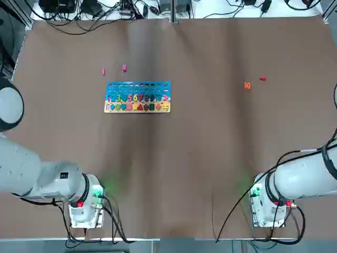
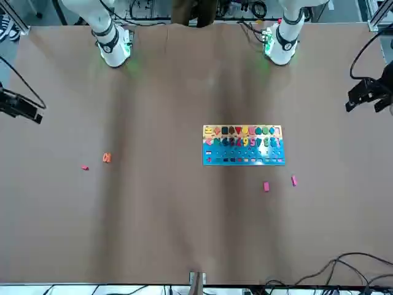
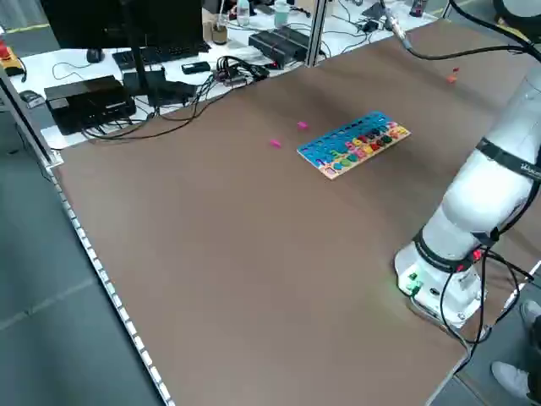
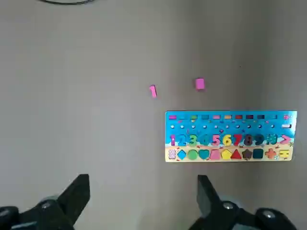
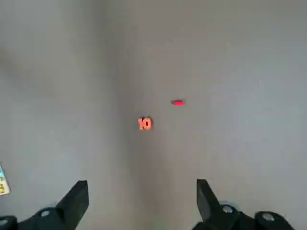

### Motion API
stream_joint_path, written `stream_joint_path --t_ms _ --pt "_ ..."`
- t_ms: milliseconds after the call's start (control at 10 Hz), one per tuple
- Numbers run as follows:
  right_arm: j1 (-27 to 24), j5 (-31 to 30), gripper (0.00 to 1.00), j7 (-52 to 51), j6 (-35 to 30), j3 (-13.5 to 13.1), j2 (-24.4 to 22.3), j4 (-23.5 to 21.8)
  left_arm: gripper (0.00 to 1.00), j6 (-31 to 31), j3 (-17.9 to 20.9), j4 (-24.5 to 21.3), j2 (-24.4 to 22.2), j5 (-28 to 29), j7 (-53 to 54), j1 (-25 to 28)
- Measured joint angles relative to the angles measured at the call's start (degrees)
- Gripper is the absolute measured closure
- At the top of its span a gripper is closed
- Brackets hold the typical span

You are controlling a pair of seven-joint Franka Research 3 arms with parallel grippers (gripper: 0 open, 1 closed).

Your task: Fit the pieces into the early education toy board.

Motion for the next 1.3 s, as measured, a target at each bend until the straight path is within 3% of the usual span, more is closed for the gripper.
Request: stream_joint_path --t_ms 600,900,1100,1200,1300 --pt "0.77 -1.98 0.01 -0.39 4.16 0.00 0.28 -3.48 0.03 -0.12 0.39 -1.37 0.52 0.01 0.00 0.23" --pt "0.93 -3.53 0.00 -1.53 4.54 0.00 0.27 -3.52 0.50 1.47 0.62 -7.09 1.52 0.17 0.00 2.38" --pt "0.92 -3.98 0.00 -1.68 5.90 -0.05 1.05 -3.60 0.80 9.28 0.56 -16.19 2.02 0.39 0.01 2.69" --pt "0.89 -4.09 0.00 -1.69 6.56 -0.12 1.98 -3.61 0.90 13.47 0.45 -21.14 2.40 0.50 0.01 2.68" --pt "0.84 -4.22 0.00 -1.69 6.93 -0.20 2.76 -3.61 0.92 18.12 0.38 -25.86 3.15 0.54 0.01 2.68"
